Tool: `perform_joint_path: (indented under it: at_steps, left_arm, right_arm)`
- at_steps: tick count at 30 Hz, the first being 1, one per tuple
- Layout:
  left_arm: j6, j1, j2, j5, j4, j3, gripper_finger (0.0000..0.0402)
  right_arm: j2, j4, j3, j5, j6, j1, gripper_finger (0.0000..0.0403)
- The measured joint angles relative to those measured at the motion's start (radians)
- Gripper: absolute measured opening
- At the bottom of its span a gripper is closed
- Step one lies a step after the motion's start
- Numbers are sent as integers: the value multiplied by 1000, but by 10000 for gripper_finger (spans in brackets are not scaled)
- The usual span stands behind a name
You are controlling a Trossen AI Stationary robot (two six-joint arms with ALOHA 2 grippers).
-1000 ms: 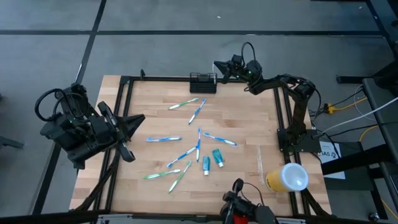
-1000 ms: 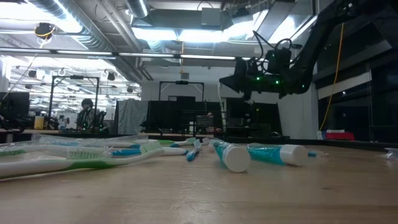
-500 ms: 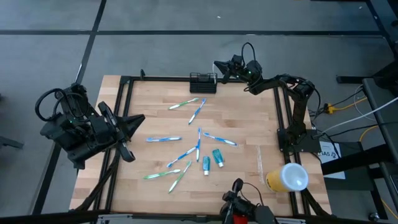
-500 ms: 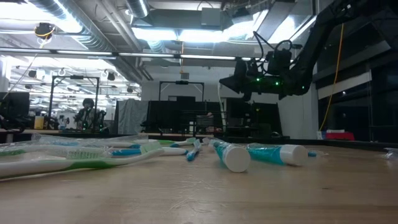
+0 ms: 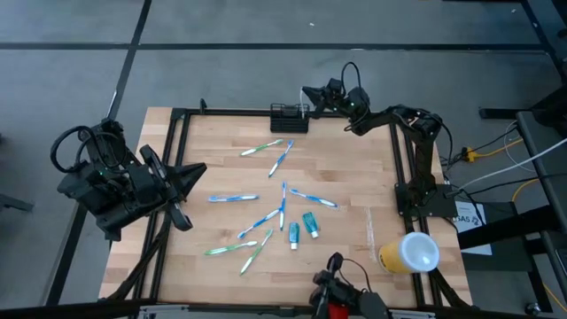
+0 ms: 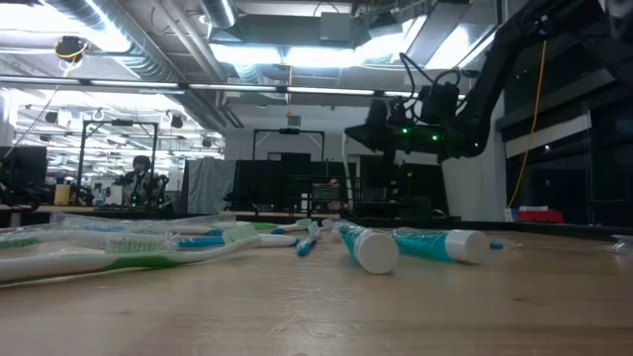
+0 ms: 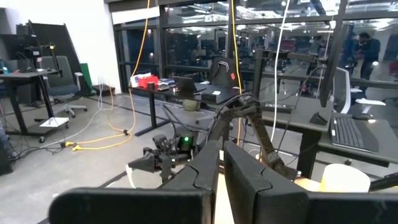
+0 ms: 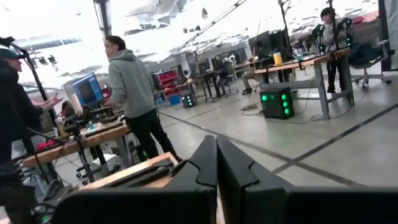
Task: Pick & Place toothbrushing station
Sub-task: Put the green toothbrush into the wire organizer
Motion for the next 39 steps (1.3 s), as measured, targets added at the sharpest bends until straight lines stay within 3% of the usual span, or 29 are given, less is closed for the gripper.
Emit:
perform_joint_path:
  at_steps: [15, 20, 39]
  left_arm:
    - [3, -4, 1, 0, -7, 0, 19]
    - [-3, -10, 1, 0, -7, 0, 19]
    - [-28, -45, 20, 0, -7, 0, 19]
  right_arm:
    - [0, -75, 18, -11, -19, 1, 0]
    - [0, -93, 18, 43, 32, 1, 3]
    - [0, -89, 17, 23, 153, 1, 146]
